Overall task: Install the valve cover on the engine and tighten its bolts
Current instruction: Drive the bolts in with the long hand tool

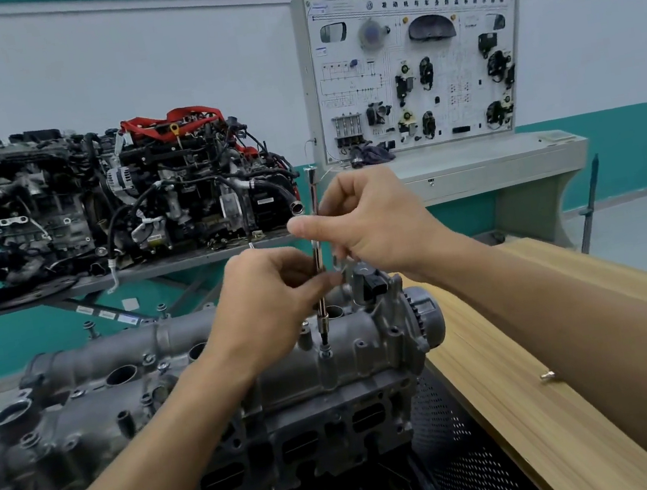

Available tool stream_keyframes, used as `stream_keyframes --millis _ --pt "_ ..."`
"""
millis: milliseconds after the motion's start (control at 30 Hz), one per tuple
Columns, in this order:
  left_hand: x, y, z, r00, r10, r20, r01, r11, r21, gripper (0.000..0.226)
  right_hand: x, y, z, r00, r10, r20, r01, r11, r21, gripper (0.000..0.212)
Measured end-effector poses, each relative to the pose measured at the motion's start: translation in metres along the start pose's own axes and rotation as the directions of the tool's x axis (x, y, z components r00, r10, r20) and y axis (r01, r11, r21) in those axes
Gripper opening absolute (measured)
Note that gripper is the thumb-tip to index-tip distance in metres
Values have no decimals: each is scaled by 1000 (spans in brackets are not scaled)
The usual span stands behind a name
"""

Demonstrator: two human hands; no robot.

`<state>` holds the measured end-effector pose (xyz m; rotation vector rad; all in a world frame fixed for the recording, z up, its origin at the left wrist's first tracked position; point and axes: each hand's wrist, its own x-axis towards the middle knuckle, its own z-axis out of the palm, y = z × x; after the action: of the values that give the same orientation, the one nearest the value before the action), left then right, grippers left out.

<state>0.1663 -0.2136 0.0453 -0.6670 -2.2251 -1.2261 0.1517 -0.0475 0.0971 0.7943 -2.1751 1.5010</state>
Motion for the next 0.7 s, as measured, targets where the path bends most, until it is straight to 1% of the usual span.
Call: stream_keyframes --millis 33,67,133,167,200,233,267,333,367,400,433,500,533,567,633,667,700 --pt "0 -1 1 1000 -10 16 10 1000 -7 14 0 0 0 1000 23 20 -24 999 29 30" --pt "1 -1 -1 996 -16 85 18 1000 -22 14 0 -1 -1 997 43 66 -48 997 68 30" --pt "2 1 -6 964 -20 267 38 997 -62 15 0 -3 -5 986 44 164 -61 993 98 18" --pt "3 2 -9 945 -29 326 55 996 -69 16 0 -4 -7 980 33 194 -52 994 97 11" --pt "4 2 -11 939 -37 341 59 997 -54 19 -1 -4 -8 979 23 204 -43 994 96 9" --pt "4 3 -12 946 -42 321 53 998 -27 21 -3 -5 -7 983 15 185 -32 995 90 12" --pt "3 3 -10 963 -47 267 49 999 1 19 -4 -4 -5 991 4 135 -13 998 67 17" --pt "0 5 -3 992 -45 118 44 999 12 9 -4 -1 0 1000 -23 -7 23 999 -24 33" --pt "-1 6 -1 996 -44 82 44 999 4 5 -4 -1 2 998 -23 -51 20 998 -52 39" --pt "-1 6 0 995 -43 90 43 999 5 6 -4 -1 3 999 -8 -51 6 999 -48 43" --pt "-1 6 -1 990 -45 136 44 999 12 7 -4 -3 2 1000 13 -3 -13 1000 -13 42" --pt "1 7 -9 968 -53 245 52 999 9 13 -5 -6 -2 989 26 148 -36 997 63 27" --pt "2 7 -13 955 -58 292 62 998 -5 15 -6 -6 -5 980 14 197 -30 996 81 17" --pt "2 8 -16 942 -63 329 69 998 -8 15 -7 -7 -6 977 1 213 -21 996 91 12" --pt "2 10 -16 935 -58 349 58 998 11 8 -9 -7 -3 990 -14 143 3 997 78 11" --pt "1 10 -13 949 -57 311 54 998 17 8 -10 -7 0 997 -23 80 18 998 61 13" --pt "-1 10 -9 973 -58 224 55 998 22 9 -9 -7 3 999 -27 18 26 999 38 17"
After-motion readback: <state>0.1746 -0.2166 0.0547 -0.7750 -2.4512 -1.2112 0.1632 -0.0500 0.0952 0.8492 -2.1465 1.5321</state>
